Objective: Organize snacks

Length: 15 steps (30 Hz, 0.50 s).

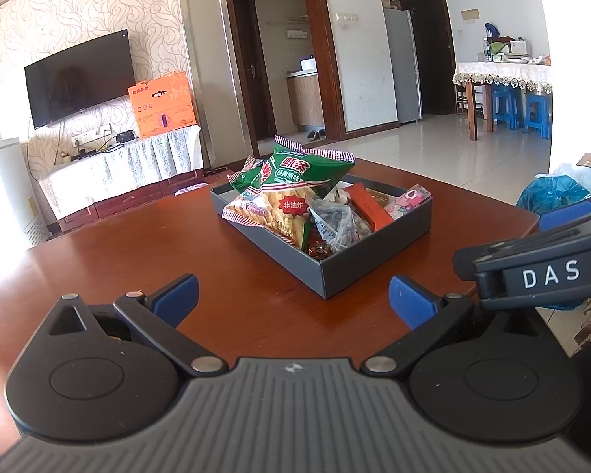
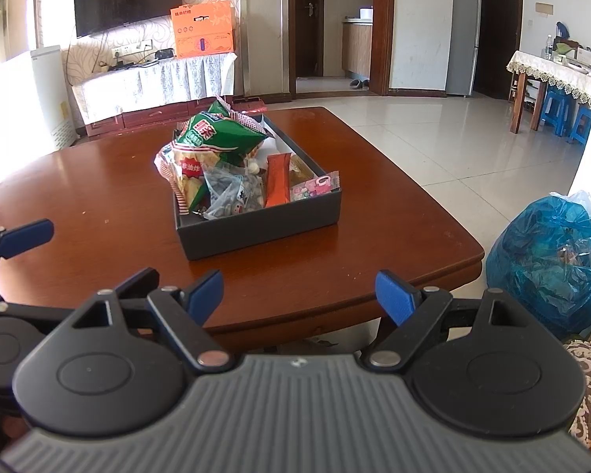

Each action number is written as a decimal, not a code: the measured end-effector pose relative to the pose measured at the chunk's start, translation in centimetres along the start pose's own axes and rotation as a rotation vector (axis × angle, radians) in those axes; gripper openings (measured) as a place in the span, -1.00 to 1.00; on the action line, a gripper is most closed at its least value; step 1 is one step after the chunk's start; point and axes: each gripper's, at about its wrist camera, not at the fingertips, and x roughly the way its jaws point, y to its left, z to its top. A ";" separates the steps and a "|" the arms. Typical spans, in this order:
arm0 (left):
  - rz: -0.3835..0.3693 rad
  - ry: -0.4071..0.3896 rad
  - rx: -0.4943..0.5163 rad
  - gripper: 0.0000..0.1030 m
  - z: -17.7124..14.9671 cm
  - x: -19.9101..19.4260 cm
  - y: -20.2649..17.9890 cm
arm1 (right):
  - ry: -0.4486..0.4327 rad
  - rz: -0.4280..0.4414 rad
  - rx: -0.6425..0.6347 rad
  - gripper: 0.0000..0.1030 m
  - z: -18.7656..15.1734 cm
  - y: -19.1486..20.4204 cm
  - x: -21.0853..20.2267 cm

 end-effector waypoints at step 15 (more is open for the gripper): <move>-0.009 0.009 0.009 1.00 0.2 0.2 -0.3 | 0.001 0.005 0.011 0.67 -0.1 -0.1 0.2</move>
